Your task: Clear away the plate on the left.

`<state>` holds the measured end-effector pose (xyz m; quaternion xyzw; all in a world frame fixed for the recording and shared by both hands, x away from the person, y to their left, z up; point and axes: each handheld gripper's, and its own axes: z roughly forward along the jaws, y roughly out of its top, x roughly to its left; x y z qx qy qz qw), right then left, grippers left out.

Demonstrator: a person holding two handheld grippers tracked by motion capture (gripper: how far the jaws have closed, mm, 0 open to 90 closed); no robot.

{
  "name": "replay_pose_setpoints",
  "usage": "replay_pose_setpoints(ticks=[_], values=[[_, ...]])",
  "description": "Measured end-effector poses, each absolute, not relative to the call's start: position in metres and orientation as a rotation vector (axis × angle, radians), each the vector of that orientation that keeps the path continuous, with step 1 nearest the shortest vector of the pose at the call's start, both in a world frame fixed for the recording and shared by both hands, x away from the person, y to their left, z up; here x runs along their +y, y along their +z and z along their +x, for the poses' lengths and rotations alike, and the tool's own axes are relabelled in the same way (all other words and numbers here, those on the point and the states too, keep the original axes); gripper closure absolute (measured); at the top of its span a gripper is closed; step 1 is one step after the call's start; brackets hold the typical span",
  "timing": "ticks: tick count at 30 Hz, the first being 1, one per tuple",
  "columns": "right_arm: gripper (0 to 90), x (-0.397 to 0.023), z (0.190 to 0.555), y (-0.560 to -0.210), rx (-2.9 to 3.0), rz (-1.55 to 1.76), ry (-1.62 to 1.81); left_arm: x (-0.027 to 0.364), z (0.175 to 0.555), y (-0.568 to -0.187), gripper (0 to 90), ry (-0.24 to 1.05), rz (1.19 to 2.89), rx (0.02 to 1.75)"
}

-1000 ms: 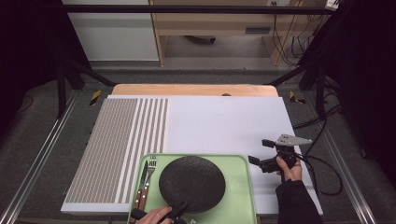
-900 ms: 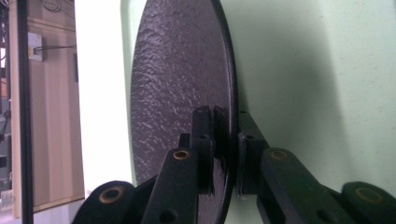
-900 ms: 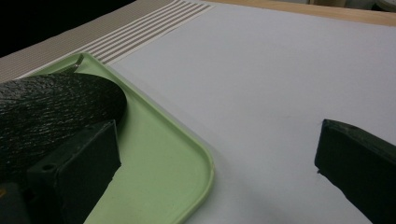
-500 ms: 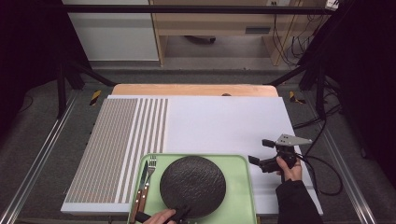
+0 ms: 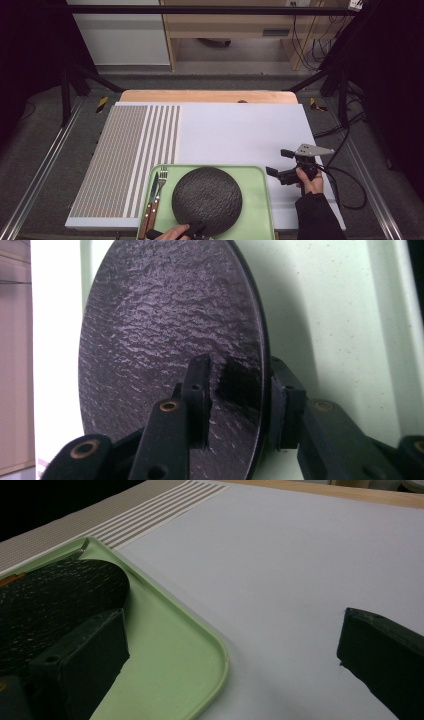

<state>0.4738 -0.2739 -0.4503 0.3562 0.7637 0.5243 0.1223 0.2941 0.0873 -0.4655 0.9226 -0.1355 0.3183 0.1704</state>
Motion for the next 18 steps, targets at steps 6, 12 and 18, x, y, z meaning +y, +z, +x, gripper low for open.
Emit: replay_pose_setpoints(ticks=[6, 12, 18], values=[[0.2, -0.274, 0.474, -0.450, 2.229, 1.038, 1.530, 0.087, 0.295, -0.465, 59.6, 0.888, 2.617, -0.357], [0.2, -0.274, 0.474, -0.450, 2.228, 1.041, 1.532, 0.089, 0.300, -0.461, 48.0, 0.829, 2.607, -0.255], [0.2, -0.274, 0.474, -0.450, 2.229, 1.039, 1.530, 0.092, 0.305, -0.454, 34.9, 0.747, 2.572, -0.142]])
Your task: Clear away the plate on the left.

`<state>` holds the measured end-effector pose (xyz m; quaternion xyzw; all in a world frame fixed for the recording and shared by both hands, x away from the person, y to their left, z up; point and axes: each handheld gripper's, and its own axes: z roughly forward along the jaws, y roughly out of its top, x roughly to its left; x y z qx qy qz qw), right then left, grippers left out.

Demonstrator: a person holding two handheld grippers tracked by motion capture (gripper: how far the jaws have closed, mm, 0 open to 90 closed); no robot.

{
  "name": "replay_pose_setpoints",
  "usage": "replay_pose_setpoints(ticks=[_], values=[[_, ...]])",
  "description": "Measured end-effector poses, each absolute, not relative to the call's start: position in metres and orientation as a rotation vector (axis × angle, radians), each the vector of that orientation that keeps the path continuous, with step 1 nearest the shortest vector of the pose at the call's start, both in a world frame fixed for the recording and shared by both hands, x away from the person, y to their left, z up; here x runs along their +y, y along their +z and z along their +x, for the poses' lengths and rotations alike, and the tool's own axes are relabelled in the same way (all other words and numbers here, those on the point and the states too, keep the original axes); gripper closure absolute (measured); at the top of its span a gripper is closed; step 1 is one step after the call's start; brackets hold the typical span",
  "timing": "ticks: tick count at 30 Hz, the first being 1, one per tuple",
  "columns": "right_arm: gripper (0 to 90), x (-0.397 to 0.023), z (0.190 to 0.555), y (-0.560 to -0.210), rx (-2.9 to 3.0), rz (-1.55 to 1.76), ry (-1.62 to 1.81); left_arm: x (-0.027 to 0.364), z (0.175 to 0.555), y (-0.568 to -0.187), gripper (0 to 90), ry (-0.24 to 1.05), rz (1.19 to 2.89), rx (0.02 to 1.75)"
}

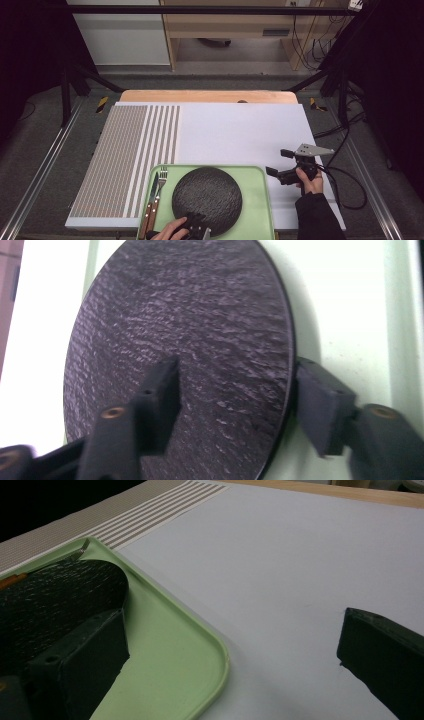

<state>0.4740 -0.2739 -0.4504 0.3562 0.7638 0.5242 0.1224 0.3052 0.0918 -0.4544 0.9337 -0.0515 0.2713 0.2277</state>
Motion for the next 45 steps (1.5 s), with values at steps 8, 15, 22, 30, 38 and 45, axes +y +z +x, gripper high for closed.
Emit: replay_pose_setpoints(ticks=[8, 15, 22, 30, 38, 45], values=[[0.2, -0.273, 0.474, -0.450, 2.230, 1.041, 1.532, 0.101, 0.314, -0.439, 18.0, 0.569, 2.464, 0.058], [0.2, -0.274, 0.474, -0.450, 2.229, 1.041, 1.530, 0.116, 0.331, -0.427, 8.4, 0.412, 2.386, 0.236], [0.2, -0.274, 0.474, -0.450, 2.229, 1.042, 1.530, 0.140, 0.351, -0.415, 5.3, 0.350, 2.307, 0.367], [0.2, -0.274, 0.474, -0.451, 2.229, 1.045, 1.528, 0.176, 0.376, -0.406, 4.4, 0.360, 2.174, 0.515], [0.2, -0.273, 0.474, -0.451, 2.231, 1.046, 1.528, 0.216, 0.399, -0.415, 4.1, 0.380, 2.051, 0.686], [0.2, -0.273, 0.474, -0.451, 2.234, 1.046, 1.526, 0.241, 0.410, -0.422, 3.6, 0.425, 2.002, 0.771]])
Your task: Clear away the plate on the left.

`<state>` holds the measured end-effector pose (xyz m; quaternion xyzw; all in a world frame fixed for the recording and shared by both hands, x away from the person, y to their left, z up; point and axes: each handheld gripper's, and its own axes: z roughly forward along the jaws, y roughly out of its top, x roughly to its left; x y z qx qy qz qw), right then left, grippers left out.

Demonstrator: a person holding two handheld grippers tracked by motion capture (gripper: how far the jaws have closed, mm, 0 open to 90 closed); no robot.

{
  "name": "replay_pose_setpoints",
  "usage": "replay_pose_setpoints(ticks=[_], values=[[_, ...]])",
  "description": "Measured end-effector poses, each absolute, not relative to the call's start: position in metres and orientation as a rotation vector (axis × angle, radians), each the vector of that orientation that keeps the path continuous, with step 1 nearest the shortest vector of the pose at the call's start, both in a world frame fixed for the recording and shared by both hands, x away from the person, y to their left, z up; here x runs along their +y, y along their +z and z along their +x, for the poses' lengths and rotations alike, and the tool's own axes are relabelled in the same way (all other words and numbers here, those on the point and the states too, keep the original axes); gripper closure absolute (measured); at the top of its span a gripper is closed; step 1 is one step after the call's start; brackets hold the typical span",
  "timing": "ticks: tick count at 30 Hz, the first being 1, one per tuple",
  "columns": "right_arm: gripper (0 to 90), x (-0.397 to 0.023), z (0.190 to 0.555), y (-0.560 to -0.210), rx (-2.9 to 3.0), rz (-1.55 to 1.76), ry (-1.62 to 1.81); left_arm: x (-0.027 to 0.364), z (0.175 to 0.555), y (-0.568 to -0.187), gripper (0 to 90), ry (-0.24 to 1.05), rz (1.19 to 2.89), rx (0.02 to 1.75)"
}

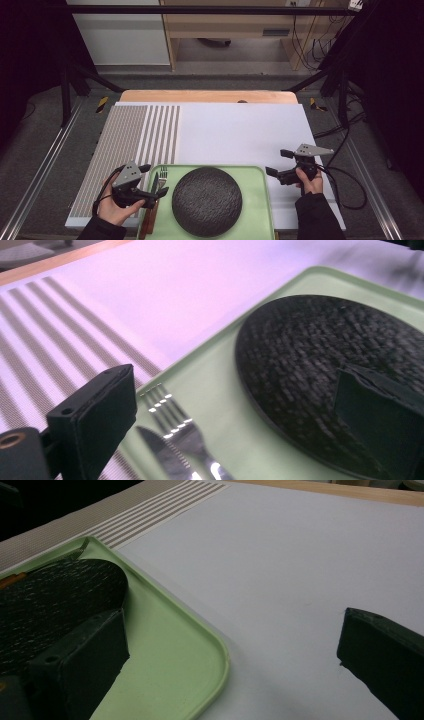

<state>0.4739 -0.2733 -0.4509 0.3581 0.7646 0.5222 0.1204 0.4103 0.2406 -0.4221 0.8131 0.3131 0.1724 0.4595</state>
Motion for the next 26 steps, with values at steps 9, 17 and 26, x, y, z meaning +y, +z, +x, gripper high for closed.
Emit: replay_pose_setpoints(ticks=[9, 17, 26], values=[[0.2, -0.273, 0.474, -0.451, 2.236, 1.046, 1.520, 0.277, 0.421, -0.434, 3.5, 0.484, 1.916, 0.880], [0.2, -0.273, 0.474, -0.452, 2.244, 1.052, 1.511, 0.301, 0.428, -0.452, 3.5, 0.482, 1.871, 0.935], [0.2, -0.273, 0.475, -0.453, 2.254, 1.051, 1.504, 0.309, 0.433, -0.460, 3.5, 0.491, 1.860, 0.954]])
